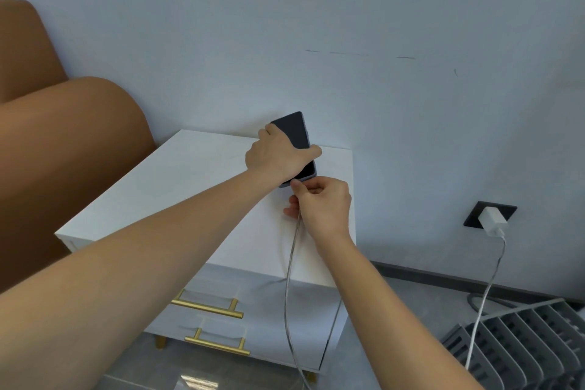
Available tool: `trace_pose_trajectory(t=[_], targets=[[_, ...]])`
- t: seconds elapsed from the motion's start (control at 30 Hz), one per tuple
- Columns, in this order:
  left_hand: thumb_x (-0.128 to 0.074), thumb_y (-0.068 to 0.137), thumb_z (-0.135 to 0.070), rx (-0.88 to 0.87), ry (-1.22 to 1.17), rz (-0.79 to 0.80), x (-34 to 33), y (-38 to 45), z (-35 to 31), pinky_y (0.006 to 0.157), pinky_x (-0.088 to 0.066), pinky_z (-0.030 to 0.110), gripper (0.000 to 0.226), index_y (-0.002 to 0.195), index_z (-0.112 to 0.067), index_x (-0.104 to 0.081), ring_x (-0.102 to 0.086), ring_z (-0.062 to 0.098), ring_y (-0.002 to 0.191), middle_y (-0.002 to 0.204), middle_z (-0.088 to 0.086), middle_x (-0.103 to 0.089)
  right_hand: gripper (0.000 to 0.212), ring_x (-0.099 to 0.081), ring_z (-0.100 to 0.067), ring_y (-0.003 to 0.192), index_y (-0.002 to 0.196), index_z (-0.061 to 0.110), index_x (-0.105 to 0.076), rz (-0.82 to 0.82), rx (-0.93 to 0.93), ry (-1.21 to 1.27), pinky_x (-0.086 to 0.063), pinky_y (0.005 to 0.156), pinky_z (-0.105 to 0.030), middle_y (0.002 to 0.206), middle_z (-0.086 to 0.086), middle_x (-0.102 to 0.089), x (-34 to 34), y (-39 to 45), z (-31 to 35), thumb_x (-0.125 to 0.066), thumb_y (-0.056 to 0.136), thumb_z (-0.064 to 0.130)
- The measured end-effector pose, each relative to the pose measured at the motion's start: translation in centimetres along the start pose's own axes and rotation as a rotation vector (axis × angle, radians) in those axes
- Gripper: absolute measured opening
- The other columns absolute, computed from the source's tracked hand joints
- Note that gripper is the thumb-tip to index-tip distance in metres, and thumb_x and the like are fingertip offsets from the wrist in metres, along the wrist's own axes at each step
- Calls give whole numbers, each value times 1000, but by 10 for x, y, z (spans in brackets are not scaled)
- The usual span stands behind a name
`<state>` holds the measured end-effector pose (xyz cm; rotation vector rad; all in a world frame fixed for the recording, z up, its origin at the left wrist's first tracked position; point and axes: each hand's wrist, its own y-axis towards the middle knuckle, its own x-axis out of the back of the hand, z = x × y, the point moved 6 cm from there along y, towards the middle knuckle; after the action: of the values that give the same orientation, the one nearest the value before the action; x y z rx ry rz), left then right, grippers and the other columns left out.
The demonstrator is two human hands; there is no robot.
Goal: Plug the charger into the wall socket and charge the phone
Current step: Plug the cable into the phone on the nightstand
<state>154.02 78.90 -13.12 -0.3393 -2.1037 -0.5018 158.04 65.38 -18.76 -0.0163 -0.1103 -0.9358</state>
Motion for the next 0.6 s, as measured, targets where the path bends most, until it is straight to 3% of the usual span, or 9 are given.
trace_pose_trajectory(t=[0.13,0.27,0.37,0.47,0.6], targets=[[-63,73,-69,27,-32,-5,-4,-1,3,72,-39,37,96,140,-3,-42,-61,32,109,127,9,-55,12,-76,-30,59,88,-2,-77,-14,-13,15,-58,49,-21,75,-19,-75,2,-1,0,-75,94,8],[-64,70,-70,77,-40,96,-9,3,12,74,-44,36,91,132,-5,-47,-62,31,105,120,7,-61,23,-74,-23,54,75,3,-77,-17,41,-73,-64,60,-34,62,-10,-75,-2,-1,1,-75,94,15],[-65,69,-70,72,26,181,-13,4,19,67,-41,33,83,123,-8,-50,-59,28,94,107,4,-63,38,-71,-20,57,60,7,-70,-67,125,-229,-62,70,-38,52,-4,-71,-4,-3,5,-70,92,26],[-65,68,-68,37,127,187,-15,4,24,65,-40,33,79,119,-9,-55,-59,26,90,104,2,-64,34,-71,-21,60,63,7,-67,-153,131,-239,-61,72,-40,51,-3,-70,3,-5,7,-68,90,28],[-65,68,-68,19,216,159,-18,2,31,71,-41,34,81,121,-7,-54,-60,28,95,111,6,-64,20,-72,-17,48,74,8,-65,-194,105,-171,-63,70,-44,55,1,-67,9,-8,7,-64,91,17]])
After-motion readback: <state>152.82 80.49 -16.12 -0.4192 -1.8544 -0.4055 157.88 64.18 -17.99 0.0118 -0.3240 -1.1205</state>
